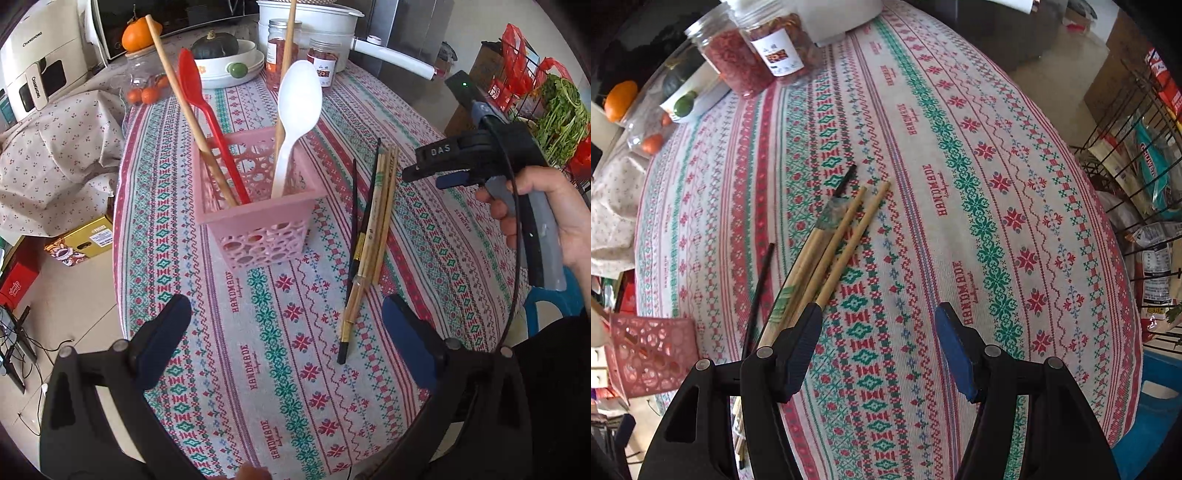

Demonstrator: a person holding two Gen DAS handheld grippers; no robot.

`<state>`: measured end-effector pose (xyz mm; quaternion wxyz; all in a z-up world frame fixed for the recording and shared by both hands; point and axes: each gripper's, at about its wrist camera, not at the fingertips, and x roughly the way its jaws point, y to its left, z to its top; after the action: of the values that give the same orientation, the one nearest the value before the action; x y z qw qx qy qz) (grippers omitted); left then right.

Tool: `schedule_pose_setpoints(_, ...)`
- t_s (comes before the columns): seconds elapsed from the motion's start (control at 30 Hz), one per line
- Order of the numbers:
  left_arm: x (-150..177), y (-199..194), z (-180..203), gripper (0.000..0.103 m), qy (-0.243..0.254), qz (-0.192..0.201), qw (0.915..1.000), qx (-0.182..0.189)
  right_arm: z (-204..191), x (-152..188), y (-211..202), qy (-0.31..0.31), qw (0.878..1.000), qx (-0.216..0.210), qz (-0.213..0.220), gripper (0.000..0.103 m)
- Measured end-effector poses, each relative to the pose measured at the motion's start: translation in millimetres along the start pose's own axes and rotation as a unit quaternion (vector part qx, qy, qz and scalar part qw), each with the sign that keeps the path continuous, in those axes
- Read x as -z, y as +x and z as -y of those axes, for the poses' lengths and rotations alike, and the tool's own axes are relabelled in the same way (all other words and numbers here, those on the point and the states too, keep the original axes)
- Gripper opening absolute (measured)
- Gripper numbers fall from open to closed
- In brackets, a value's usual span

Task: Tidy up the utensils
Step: 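Move the right gripper to the bamboo chopstick pile and grasp one, then lift the bamboo chopstick with the right gripper while the left gripper approaches the pile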

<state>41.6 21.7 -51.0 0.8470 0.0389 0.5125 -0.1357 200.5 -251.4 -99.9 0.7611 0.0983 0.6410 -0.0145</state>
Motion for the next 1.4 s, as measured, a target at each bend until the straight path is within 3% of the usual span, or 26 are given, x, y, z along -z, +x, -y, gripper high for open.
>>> schedule_pose_setpoints(0.2, -1, 0, 3, 0.103, 0.005, -0.001, 1.0000, 0.007, -7, -11, 10, 0.014, 1.000, 0.013, 0.009, 0.066)
schedule_pose_setpoints(0.47, -1, 3, 4, 0.103, 0.012, -0.007, 0.9999, 0.005, -37, -7, 18, -0.024, 0.996, 0.083, 0.022, 0.065)
schedule_pose_setpoints(0.57, -1, 3, 9, 0.103, 0.019, -0.007, 0.9998, 0.006, -44, 0, 15, -0.027, 0.997, 0.076, 0.016, 0.046)
schedule_pose_setpoints(0.63, -2, 2, 15, 0.103, 0.027, -0.004, 0.9996, 0.010, -44, 4, 12, -0.045, 0.996, 0.070, 0.013, 0.025)
schedule_pose_setpoints(0.73, -4, -1, 29, 0.103, 0.045, 0.009, 0.9988, 0.018, -34, 11, 10, -0.054, 0.997, 0.049, 0.001, 0.012)
schedule_pose_setpoints(0.97, -12, -3, 76, 0.103, 0.098, 0.048, 0.9934, 0.038, 21, 21, -4, -0.032, 0.999, 0.024, -0.006, 0.006)
schedule_pose_setpoints(1.1, -30, 14, 101, 0.103, 0.113, 0.027, 0.9926, 0.035, 50, 21, -23, -0.019, 1.000, 0.001, 0.013, 0.006)
schedule_pose_setpoints(1.3, -76, 53, 129, 0.103, 0.101, -0.026, 0.9944, -0.019, 77, 14, -38, -0.005, 0.999, -0.025, 0.025, 0.006)
schedule_pose_setpoints(1.37, -92, 68, 134, 0.098, 0.089, -0.038, 0.9951, -0.020, 84, 15, -40, -0.003, 0.999, -0.037, 0.024, 0.006)
schedule_pose_setpoints(1.4, -99, 75, 135, 0.091, 0.079, -0.045, 0.9957, -0.020, 86, 15, -41, -0.001, 0.999, -0.042, 0.023, 0.006)
